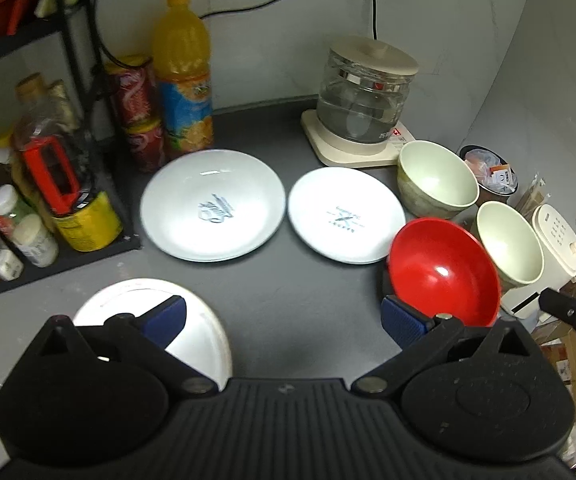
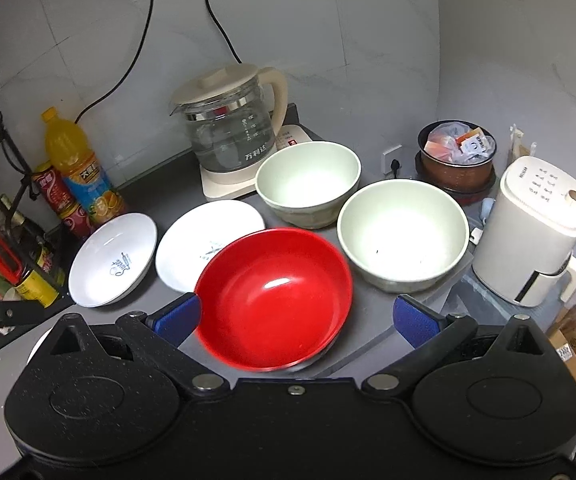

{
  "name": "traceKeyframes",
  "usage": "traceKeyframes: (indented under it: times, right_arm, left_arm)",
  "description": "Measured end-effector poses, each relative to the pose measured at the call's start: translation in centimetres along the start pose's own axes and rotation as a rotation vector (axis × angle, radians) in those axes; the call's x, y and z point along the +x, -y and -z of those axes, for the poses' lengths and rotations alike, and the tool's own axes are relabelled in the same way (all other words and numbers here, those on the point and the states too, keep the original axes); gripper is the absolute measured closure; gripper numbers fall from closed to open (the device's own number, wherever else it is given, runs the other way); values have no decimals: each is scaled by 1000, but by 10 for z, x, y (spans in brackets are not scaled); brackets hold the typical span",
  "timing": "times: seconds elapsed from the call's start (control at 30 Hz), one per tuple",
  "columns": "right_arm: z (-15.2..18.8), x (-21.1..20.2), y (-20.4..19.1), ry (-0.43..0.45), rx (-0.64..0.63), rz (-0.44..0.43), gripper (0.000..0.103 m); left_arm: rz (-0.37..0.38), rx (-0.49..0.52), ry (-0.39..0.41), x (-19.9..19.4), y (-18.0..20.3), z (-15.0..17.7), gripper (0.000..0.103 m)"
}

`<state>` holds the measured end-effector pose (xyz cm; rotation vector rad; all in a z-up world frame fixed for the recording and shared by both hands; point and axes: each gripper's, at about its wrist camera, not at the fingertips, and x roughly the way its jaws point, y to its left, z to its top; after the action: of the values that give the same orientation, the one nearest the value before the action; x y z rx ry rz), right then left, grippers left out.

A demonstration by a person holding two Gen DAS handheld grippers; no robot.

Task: Organize plates and bowls
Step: 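Move the right gripper to the large cream bowl and grasp its rim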

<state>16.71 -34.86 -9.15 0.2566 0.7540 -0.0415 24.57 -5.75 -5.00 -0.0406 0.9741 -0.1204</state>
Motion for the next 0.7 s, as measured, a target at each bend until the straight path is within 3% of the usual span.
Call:
traceKeyframes:
  times: [0.43, 0.7]
  right_arm:
    - [-40, 47, 68, -55, -1, 21, 0]
    - [-55, 76, 118, -95, 47, -21, 2]
  left_arm:
    - [32, -3, -33, 52, 80, -44, 1]
    - [61, 42, -39, 85, 136, -62, 2]
